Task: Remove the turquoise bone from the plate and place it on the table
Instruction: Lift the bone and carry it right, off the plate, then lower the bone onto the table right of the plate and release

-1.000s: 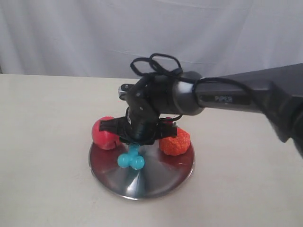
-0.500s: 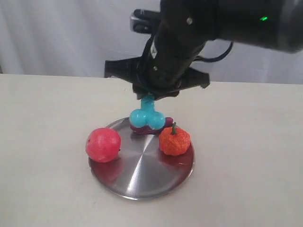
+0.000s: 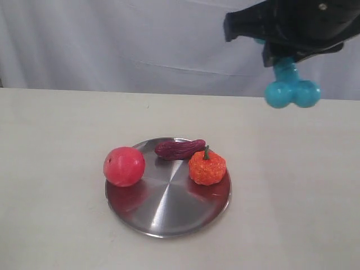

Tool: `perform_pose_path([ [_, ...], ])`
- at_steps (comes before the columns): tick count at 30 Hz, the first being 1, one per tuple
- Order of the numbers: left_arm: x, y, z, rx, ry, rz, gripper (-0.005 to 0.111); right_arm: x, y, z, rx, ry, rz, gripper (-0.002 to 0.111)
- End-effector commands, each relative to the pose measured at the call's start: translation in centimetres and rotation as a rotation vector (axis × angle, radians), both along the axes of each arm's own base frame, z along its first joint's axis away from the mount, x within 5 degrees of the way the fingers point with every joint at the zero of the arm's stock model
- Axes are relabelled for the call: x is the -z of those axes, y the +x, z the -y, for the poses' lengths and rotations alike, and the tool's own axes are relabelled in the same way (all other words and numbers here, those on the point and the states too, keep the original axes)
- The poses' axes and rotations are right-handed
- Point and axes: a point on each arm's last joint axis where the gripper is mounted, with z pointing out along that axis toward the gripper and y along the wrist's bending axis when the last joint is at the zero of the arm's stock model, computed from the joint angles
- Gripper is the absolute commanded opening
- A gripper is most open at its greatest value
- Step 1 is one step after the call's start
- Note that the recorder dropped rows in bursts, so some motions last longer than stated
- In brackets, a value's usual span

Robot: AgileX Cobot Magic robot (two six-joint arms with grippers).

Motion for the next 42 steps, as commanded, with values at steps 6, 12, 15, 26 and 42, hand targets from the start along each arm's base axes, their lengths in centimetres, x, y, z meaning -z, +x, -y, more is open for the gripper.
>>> perform_pose_path([
  [6, 0.0, 0.0, 0.0, 0.005, -0.005, 0.004, 0.000, 6.0, -1.2, 5.3, 0.074, -0.011, -0.176, 0.000],
  [12, 0.0, 0.0, 0.0, 0.005, -0.005, 0.004, 0.000, 12.2, -0.1, 5.8, 0.032, 0.054, -0.135, 0.000],
  [15, 0.0, 0.0, 0.0, 0.005, -0.005, 0.004, 0.000, 14.7, 0.9, 6.3, 0.040, 0.057, -0.193, 0.000],
  [26, 0.0, 0.0, 0.0, 0.005, -0.005, 0.004, 0.000, 23.1, 5.0, 6.1, 0.013, 0.079, -0.325, 0.000],
  [42, 0.0, 0.0, 0.0, 0.005, -0.005, 0.004, 0.000, 27.3, 7.3, 5.7, -0.005, 0.124, -0.271, 0.000],
])
